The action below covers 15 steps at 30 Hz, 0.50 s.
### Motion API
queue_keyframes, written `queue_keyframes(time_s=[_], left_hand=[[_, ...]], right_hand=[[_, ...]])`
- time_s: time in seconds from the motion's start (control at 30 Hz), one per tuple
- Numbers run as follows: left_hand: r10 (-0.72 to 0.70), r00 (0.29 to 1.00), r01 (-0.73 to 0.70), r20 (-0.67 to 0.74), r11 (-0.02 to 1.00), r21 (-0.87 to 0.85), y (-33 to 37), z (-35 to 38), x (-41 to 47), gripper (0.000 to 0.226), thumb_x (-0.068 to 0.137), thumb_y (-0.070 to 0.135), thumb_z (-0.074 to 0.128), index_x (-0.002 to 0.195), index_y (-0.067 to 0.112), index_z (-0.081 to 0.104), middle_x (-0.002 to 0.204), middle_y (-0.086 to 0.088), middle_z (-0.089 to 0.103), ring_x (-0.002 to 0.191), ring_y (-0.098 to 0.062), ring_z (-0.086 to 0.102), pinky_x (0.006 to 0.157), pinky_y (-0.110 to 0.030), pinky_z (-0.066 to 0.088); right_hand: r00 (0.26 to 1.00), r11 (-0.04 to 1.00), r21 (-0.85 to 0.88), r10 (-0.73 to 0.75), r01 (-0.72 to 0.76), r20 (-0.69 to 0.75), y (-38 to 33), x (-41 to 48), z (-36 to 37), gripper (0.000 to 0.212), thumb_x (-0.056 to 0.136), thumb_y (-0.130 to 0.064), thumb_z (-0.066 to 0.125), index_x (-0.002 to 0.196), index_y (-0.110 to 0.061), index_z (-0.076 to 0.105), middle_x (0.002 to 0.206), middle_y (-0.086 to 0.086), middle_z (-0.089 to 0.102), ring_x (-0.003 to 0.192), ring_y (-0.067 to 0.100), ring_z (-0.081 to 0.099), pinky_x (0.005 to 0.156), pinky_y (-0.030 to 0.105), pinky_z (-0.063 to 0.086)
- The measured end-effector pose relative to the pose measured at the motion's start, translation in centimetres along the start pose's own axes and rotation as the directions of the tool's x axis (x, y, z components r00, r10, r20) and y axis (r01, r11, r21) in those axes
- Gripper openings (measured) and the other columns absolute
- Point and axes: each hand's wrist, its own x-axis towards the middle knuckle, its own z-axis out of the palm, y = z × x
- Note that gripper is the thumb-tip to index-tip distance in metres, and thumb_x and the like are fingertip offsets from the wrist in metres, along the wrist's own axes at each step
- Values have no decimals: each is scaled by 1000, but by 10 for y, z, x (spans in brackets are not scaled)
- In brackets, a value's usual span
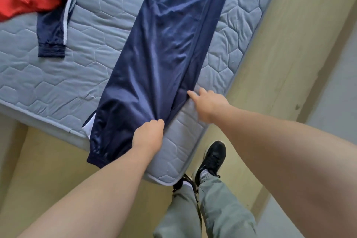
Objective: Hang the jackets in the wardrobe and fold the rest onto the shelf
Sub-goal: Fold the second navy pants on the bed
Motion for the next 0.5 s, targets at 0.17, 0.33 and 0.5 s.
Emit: queue_keyframes(time_s=[0.17, 0.33, 0.5], left_hand=[[28, 987, 2, 155, 982, -190, 2, -39, 0, 18, 100, 22, 53, 116, 15, 48, 120, -6, 56, 110, -33, 58, 85, -43, 50], [-44, 999, 38, -10, 941, -335, 8, -133, 36, 17, 102, 28, 50, 111, 14, 51, 117, -7, 58, 104, -33, 58, 84, -43, 51], [-116, 992, 89, -42, 912, -401, 44, -197, 115, 14, 101, 28, 50, 104, 14, 49, 110, -5, 58, 92, -29, 55, 72, -38, 46]], right_hand=[[981, 999, 39, 6, -14, 192, 16, -5, -47, 80, 90, -8, 43, 159, -34, 13, 150, 11, 35, 127, 37, 51, 91, 45, 51], [994, 988, 130, 78, -88, 76, 59, 12, -145, 48, 96, -14, 44, 144, -15, 46, 139, 12, 54, 123, 33, 54, 91, 37, 49], [941, 777, 596, 324, -203, -102, 138, 89, -239, 26, 89, -8, 47, 105, -2, 67, 99, 17, 71, 87, 36, 72, 81, 48, 61]])
